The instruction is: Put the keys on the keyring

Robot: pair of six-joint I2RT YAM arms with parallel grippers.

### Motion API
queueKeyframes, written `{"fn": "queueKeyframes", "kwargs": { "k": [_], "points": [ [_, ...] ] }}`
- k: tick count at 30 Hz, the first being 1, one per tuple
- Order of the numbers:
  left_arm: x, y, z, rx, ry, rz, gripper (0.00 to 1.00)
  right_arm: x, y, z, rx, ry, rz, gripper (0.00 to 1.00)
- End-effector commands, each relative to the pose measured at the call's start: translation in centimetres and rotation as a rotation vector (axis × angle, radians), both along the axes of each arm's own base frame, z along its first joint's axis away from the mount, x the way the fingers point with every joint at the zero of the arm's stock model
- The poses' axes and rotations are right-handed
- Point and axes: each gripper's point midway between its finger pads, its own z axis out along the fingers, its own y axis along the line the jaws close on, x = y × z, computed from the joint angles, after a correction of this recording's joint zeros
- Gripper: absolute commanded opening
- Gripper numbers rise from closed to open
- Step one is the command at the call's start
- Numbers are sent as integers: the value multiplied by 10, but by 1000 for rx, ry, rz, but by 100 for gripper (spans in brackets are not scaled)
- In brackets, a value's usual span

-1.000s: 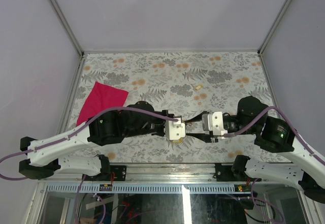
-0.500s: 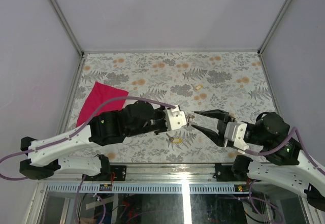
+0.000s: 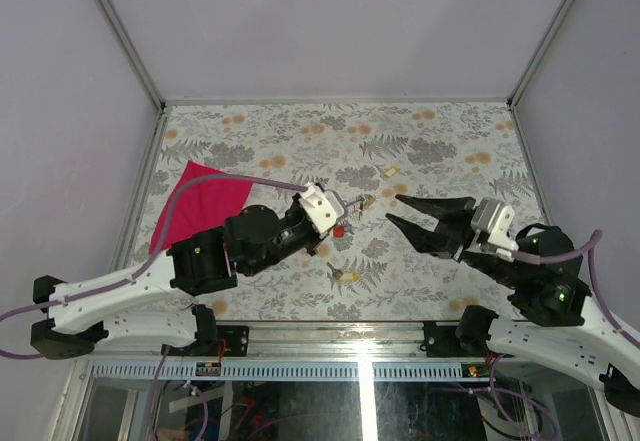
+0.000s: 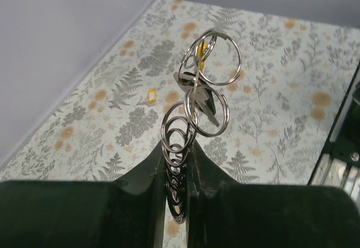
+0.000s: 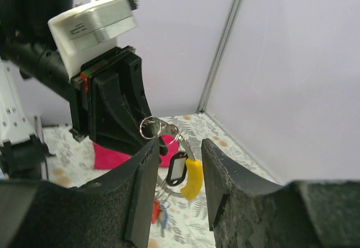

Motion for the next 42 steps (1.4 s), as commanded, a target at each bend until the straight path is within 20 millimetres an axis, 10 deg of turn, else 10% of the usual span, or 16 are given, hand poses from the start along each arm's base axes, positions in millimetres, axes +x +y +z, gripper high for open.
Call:
{"fn": "queueKeyframes", "kwargs": {
  "k": [1,12,42],
  "points": [
    [13,6,52,-249,-62,98,0,1,-13,36,288,222,11,43],
    [20,10,60,-285,-86,141,0,20,-16,51,708,612,70,44],
    [22,8,69,-287,-103,148,0,28,29,19,707,856,161,39]
  ]
}}
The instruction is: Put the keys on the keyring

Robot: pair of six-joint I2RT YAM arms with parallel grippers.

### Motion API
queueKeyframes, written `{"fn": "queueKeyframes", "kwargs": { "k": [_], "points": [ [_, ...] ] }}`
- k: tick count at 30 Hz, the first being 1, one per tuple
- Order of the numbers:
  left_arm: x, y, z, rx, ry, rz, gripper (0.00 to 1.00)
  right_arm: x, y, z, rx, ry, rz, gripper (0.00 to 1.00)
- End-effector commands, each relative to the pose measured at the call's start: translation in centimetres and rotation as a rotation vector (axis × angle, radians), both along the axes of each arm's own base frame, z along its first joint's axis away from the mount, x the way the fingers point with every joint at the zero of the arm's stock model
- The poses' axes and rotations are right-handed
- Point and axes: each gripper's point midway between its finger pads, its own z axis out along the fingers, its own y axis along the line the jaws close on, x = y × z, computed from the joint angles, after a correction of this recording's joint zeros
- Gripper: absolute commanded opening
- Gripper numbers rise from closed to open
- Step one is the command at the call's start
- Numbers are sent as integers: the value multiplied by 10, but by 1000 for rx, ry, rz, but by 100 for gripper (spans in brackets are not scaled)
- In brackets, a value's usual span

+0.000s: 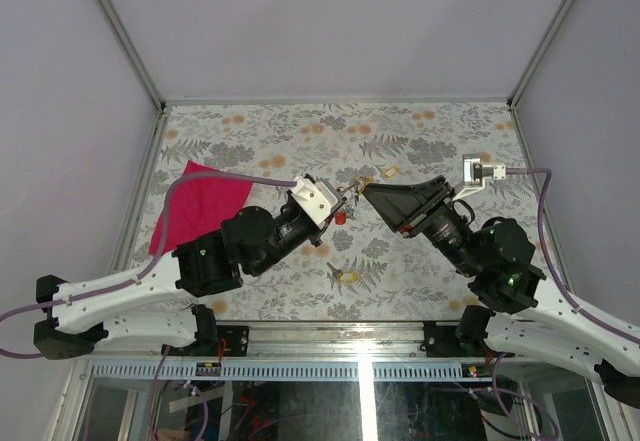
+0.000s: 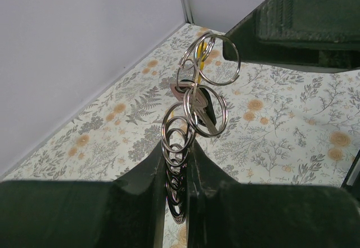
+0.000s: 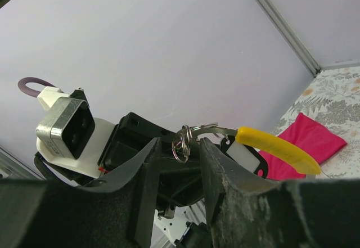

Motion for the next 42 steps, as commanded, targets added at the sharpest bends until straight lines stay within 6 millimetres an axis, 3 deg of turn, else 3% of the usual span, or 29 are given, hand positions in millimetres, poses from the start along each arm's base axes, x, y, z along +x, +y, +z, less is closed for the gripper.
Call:
{"fn": "queueKeyframes", "kwargs": {
  "k": [1,24,33,42],
  "points": [
    [2,3,45,-141,-50,21,0,-4,-5,17,67,-16,11,38],
    [1,2,45,-137,-52,13,0,-6,6,17,82,-6,51,35],
    [0,2,46,-136,-51,8,0,-5,8,18,85,-9,55,29],
    [0,2,45,-135,-48,8,0,-4,2,19,72,-77,14,6]
  ]
}}
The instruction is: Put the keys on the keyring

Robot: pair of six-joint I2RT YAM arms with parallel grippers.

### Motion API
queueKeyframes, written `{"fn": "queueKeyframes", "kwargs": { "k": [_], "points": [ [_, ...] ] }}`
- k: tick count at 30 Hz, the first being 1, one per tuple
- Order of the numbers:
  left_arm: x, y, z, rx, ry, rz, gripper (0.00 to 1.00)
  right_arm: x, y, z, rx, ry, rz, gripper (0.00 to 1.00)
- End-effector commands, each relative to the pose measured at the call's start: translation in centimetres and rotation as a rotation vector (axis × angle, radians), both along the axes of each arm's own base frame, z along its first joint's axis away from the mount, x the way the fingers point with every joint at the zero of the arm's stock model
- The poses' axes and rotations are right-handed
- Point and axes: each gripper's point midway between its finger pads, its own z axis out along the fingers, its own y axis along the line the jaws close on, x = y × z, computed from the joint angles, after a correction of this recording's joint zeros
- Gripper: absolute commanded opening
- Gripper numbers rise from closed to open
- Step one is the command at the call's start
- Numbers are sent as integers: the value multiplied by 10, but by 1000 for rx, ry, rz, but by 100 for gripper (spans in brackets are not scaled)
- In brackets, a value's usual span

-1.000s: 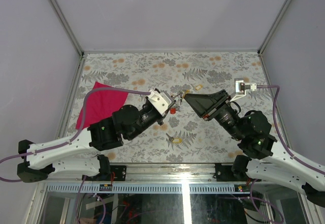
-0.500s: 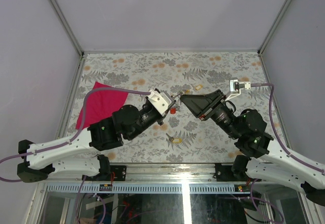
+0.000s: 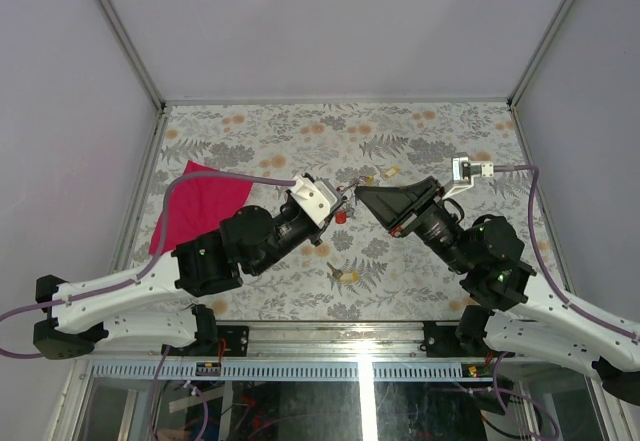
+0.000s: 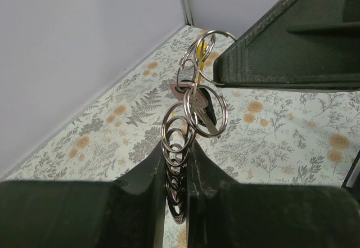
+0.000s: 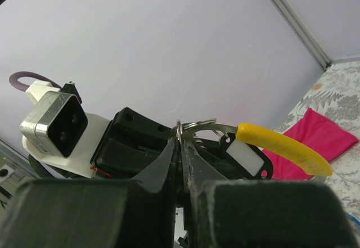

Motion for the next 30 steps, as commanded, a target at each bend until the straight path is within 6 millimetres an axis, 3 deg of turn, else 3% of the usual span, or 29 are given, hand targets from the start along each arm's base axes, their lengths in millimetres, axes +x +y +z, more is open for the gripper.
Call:
{"fn": "queueKeyframes", "kwargs": {
  "k": [1,11,22,30],
  "points": [
    [0,2,41,-131,-42,7,0,-4,-12,23,63,-109,-35,4],
    [-10,-5,28,-115,21,-53,0,-11,-14,22,-186,-458,-114,0],
    [-39,-20,30,-138,41,-240,25,-11,-11,13,-533,-759,-136,0],
    [-66,-22,41,-174,27,-392,33,-21,-25,15,-621,-930,-164,0]
  ]
}}
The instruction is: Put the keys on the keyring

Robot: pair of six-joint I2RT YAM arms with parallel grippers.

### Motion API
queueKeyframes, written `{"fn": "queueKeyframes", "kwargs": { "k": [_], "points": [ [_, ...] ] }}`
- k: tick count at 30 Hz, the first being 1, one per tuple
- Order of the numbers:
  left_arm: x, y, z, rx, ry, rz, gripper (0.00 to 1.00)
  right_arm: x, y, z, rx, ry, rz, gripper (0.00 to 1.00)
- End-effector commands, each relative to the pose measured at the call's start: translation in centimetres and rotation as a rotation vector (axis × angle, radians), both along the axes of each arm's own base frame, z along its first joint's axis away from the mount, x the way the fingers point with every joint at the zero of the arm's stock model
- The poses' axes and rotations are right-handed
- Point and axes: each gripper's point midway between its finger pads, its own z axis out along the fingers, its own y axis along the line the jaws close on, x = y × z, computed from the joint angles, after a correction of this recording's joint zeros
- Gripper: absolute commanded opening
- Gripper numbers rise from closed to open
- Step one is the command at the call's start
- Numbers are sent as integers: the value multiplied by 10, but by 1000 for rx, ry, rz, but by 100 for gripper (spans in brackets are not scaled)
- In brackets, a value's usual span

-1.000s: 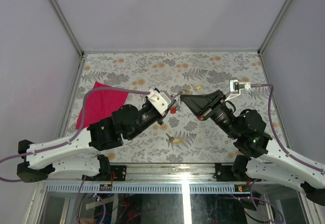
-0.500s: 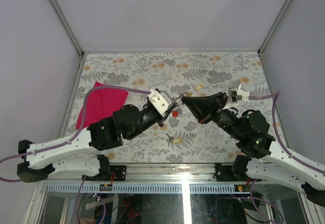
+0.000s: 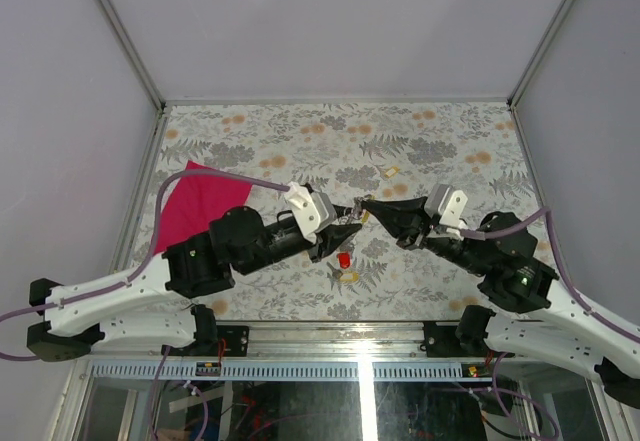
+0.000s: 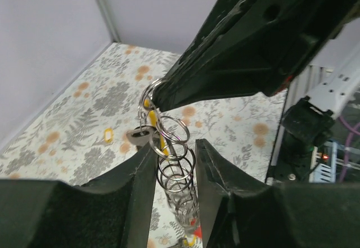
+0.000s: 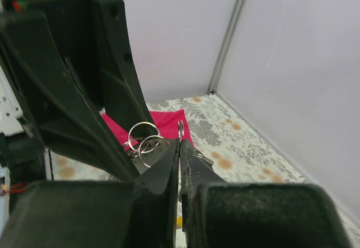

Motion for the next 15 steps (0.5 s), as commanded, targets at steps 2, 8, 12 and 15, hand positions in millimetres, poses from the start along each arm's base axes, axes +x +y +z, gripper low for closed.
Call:
{"fn": "queueKeyframes", "kwargs": {
  "k": [2,8,12,15],
  "points": [
    [-27,3,42,-142,-34,-137,34,-16,-18,34,-17,-214,9,0],
    [-47,15,58,-182,-64,-223,32,-34,-22,31,-80,-345,77,0],
    [-62,19,68,-201,-98,-300,26,-49,-22,32,-67,-400,141,0],
    [-69,17,70,-195,-133,-349,24,-61,-21,37,-17,-422,195,0]
  ]
}}
